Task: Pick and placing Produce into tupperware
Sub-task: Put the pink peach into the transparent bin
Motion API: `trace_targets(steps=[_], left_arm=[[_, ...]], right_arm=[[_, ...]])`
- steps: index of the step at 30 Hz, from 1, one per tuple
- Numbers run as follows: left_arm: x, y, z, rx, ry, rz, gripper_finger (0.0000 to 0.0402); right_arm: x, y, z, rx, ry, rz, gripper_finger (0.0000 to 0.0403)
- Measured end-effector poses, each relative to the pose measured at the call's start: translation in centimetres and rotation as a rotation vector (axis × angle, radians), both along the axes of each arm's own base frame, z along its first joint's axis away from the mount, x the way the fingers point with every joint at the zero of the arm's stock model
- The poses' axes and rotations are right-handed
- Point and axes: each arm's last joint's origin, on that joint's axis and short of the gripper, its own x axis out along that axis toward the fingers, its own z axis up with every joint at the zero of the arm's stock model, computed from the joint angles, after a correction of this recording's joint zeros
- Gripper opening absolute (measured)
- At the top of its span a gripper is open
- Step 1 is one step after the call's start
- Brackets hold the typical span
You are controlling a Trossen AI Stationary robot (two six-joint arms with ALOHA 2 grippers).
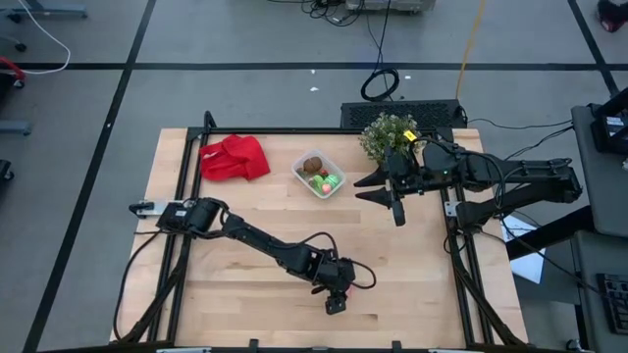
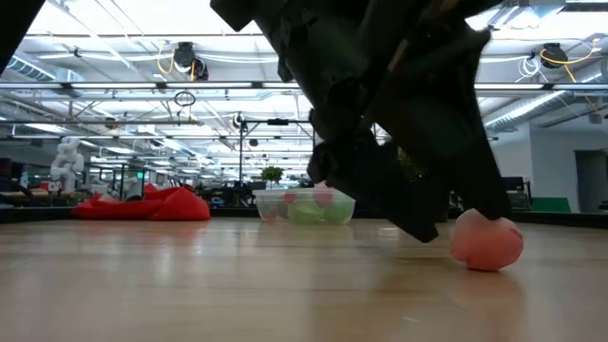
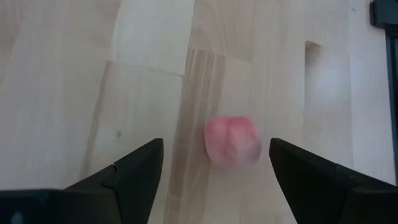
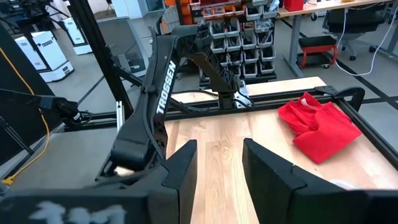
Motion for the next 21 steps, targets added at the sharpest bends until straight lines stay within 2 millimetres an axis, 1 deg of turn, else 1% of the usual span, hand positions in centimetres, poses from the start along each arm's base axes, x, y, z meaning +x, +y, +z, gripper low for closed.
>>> trace_targets(steps=[6,21], left_arm=[[0.35,-0.20,-0.81,-0.033,-0.005,-0.009,0.0296],[0.38,-0.02,-1.01,-0.020,0.000,0.016,0.0296]], right_arm=[[0.00,0.00,0.01,0.000,-0.001,0.000,0.0118],[0.02,0.00,0.04,-0.007,-0.006,0.002,0.0118]])
